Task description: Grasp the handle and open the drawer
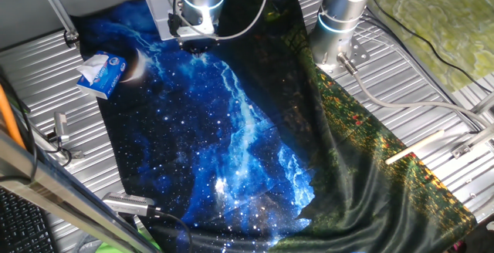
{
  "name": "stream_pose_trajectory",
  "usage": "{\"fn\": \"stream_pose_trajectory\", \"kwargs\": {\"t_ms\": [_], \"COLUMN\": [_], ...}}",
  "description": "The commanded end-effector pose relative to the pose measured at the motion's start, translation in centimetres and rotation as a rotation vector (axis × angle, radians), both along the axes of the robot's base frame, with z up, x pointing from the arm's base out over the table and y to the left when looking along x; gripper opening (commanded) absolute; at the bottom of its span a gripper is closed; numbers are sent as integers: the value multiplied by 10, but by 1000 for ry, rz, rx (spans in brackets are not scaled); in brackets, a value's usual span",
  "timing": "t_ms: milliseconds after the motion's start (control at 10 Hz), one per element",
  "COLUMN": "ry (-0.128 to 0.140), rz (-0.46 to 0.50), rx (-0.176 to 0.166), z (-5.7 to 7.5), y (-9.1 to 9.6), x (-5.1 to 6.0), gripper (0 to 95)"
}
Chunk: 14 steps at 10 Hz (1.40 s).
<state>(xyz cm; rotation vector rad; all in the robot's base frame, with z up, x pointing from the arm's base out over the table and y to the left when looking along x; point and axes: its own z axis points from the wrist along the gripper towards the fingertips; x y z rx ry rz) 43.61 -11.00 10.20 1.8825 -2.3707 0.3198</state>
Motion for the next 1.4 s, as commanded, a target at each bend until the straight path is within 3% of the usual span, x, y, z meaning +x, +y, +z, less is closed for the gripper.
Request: {"fn": "stream_pose_trajectory", "kwargs": {"t_ms": [100,400,600,800,900,1400], "ry": [1,5,17,36,38,37], "rz": [-2,-6,-20,-30,-27,-31], "rx": [0,5,27,9,-31,-36], "z": [1,1,1,1,1,1], "y": [0,0,0,0,0,0], "x": [0,0,0,0,0,0], "gripper": [0,0,0,0,0,0]}}
